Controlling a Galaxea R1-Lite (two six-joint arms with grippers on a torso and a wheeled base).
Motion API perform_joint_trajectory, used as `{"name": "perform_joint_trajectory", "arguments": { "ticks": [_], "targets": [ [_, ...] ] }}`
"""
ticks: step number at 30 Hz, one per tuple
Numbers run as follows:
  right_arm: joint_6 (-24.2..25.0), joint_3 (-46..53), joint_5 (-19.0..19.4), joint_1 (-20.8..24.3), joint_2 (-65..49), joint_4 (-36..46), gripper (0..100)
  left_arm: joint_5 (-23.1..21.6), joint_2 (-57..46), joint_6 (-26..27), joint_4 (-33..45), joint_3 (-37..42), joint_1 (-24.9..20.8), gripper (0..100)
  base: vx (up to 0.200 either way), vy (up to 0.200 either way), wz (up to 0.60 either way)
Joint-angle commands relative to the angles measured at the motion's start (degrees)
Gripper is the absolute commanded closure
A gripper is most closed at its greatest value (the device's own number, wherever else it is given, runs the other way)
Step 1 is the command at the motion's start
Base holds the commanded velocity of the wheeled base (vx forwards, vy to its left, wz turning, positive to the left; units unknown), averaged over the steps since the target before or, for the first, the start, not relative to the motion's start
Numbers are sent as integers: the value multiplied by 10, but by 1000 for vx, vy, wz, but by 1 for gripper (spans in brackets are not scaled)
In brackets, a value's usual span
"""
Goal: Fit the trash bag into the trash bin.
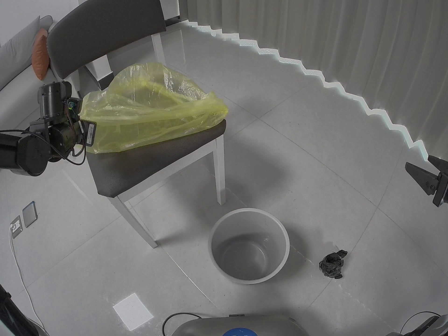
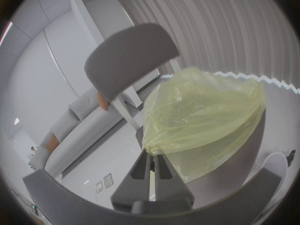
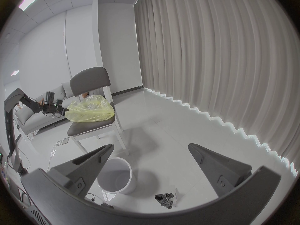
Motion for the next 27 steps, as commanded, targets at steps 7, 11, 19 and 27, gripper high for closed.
{"name": "perform_joint_trajectory", "arguments": {
  "ticks": [7,11,19,27],
  "targets": [
    [0,3,1,1,-10,1,0,-8,-139,59,-1,10,-57,100,0,0,0],
    [-9,10,2,6,-8,1,0,-10,-175,65,0,10,-110,100,0,0,0],
    [-15,10,1,29,-6,-1,0,-17,-211,128,-1,0,-185,100,0,0,0],
    [-8,5,-1,33,7,-1,0,-17,-224,132,-1,-20,-284,100,0,0,0]
  ]
}}
